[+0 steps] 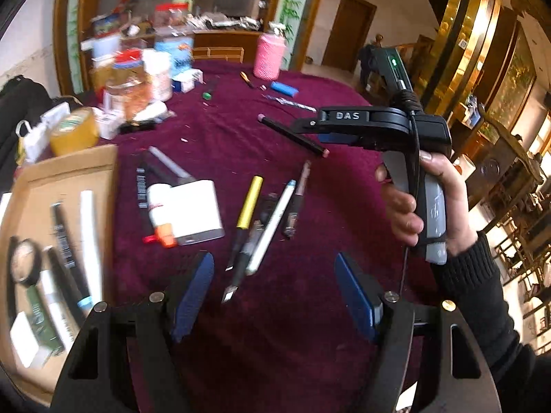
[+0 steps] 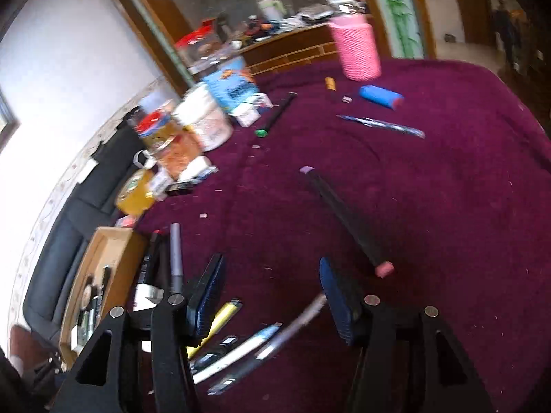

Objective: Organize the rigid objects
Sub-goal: 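Move both tools back over the table toward the pink-capped black marker, then grasp the pink-capped black marker with the right tool while the left tool grasps a clear ballpoint pen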

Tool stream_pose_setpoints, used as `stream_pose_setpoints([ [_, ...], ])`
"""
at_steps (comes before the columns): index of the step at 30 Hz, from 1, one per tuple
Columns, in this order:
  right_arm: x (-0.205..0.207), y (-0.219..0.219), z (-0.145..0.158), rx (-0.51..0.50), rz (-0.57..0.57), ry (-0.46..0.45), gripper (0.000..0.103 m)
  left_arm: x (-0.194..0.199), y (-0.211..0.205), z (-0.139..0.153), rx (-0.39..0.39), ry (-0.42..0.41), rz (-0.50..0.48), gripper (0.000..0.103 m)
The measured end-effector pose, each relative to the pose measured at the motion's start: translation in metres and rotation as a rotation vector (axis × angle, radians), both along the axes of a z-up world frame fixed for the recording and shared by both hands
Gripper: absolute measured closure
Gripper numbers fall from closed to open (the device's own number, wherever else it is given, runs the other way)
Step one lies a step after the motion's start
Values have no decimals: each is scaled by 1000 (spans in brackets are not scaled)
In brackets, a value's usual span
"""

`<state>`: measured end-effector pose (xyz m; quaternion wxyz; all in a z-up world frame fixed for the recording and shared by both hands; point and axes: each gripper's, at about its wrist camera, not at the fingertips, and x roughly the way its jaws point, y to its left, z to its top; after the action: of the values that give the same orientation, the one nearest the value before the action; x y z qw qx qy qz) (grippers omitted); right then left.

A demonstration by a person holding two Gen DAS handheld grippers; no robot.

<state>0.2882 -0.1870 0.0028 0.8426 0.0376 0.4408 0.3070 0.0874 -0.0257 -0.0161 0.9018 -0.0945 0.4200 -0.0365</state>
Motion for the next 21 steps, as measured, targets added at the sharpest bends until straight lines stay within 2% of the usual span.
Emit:
stream_pose_setpoints([
  [1,0,-1,2,-28,-32,-13,43,13,-7,-5,-1,16,-16,31],
  [4,-2,-9,11,12,-58,-48,43,40,-23,-15,0,44,-54,31],
  [6,-2,-15,12,6,-102,-60,43,58,-32,-20,-17,65,-92,36],
  [10,4,-24,10,19,-142,-37,43,89,-49,-32,30,98,-121,38],
  [12,4,-27,11,23,-149,-39,43,100,-54,-39,44,117,-129,50],
  [14,4,-28,13,11,-167,-47,43,111,-58,-49,50,157,-144,55],
  [21,4,-37,19,45,-197,-54,43,131,-62,-59,86,166,-139,56],
])
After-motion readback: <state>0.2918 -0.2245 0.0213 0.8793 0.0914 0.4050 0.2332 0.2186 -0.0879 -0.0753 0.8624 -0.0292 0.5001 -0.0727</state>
